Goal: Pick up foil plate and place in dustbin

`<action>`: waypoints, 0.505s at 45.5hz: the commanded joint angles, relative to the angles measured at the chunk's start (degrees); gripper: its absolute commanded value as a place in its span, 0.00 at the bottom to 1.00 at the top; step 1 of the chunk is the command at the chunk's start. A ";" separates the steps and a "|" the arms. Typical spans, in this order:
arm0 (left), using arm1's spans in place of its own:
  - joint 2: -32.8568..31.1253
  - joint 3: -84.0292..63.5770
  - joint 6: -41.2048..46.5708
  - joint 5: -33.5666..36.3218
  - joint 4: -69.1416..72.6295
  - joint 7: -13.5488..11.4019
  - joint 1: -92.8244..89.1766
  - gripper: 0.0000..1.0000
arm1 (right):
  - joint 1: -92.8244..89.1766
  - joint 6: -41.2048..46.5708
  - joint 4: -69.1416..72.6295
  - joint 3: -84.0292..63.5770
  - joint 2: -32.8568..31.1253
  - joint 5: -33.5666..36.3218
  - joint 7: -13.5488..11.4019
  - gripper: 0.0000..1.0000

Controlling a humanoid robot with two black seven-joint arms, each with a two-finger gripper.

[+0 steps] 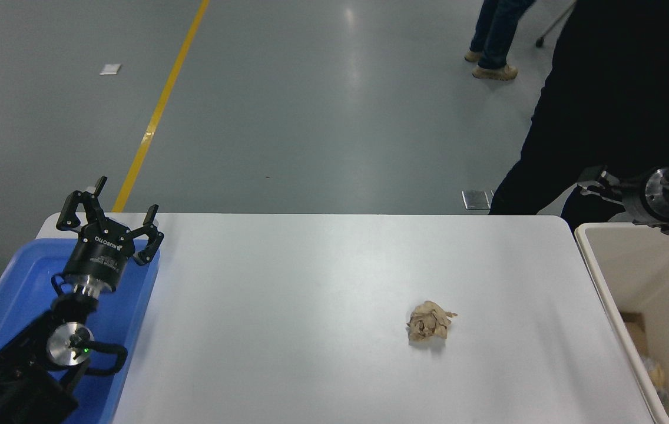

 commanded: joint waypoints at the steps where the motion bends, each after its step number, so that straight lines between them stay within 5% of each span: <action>1: 0.00 0.00 0.07 0.09 0.00 0.00 0.00 0.98 | 13.87 7.82 13.54 -3.09 -2.07 -0.51 -0.10 1.00; 23: 0.00 0.00 0.07 0.00 0.09 0.00 0.00 0.98 | 34.01 26.46 21.89 -4.50 -1.46 -0.68 -0.10 1.00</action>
